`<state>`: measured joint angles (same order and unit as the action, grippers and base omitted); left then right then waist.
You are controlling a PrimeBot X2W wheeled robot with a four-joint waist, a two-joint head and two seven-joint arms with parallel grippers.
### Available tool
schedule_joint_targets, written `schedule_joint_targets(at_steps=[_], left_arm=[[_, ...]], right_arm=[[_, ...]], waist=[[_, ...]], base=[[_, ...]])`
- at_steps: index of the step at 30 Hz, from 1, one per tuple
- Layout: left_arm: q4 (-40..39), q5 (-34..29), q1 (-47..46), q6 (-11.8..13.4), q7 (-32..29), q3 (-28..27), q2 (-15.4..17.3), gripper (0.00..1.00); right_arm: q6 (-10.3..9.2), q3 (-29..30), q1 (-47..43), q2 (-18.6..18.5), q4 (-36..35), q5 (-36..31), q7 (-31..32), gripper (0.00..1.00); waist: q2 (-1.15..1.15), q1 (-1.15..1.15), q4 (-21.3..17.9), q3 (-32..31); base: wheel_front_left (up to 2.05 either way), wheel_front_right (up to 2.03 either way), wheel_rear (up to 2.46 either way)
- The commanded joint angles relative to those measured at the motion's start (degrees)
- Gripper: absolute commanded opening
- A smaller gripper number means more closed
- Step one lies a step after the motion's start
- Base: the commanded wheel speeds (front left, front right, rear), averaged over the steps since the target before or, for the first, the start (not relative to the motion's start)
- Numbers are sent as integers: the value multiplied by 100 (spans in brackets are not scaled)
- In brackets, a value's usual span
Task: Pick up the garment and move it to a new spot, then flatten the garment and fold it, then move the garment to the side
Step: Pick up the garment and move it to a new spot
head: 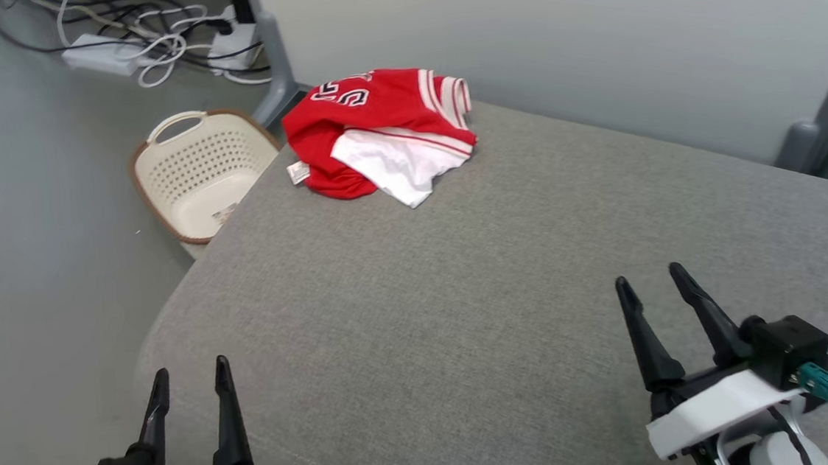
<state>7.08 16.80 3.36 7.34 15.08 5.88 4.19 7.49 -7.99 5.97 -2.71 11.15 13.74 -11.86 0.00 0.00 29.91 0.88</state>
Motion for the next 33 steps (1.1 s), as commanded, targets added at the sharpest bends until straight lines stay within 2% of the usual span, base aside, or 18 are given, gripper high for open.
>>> schedule_joint_targets(at_steps=[1, 8, 12, 15, 21, 26, 33], left_arm=[[-71, 7, 57, 47, 11, -28, -20, 100], [-396, 41, 313, 139, 10, -239, -58, 100], [-376, 36, 167, 65, 11, -254, -54, 100], [-293, -28, -207, -38, 11, -234, 65, 100], [54, -255, -1648, -342, -256, -159, 587, 100], [427, -364, -3367, -565, -807, -278, 1225, 100], [1267, -248, -5014, -799, -1329, -369, 1625, 100]], right_arm=[[0, -31, 43, -39, 33, 4, 22, 100], [0, -289, 355, -38, 181, -5, 21, 100], [0, -241, 433, -39, 161, -83, 4, 100], [0, -39, 464, -37, 51, -231, 47, 100], [0, 470, 466, -34, -465, -609, 214, 100], [0, 588, 795, -42, -1154, -950, 555, 100], [0, 496, 1211, -40, -1775, -1112, 712, 100]], waist=[[0, 0, 111, 97], [0, 0, 145, 220], [0, 0, 134, 314], [0, 0, 133, 496], [0, 0, 64, 1009], [0, 0, -504, 1877], [0, 0, -1167, 2700]], base=[[0, 0, 0], [0, 0, 0], [0, 0, 0], [0, 0, 0], [0, 0, 0], [0, 0, 0], [0, 0, 0]])
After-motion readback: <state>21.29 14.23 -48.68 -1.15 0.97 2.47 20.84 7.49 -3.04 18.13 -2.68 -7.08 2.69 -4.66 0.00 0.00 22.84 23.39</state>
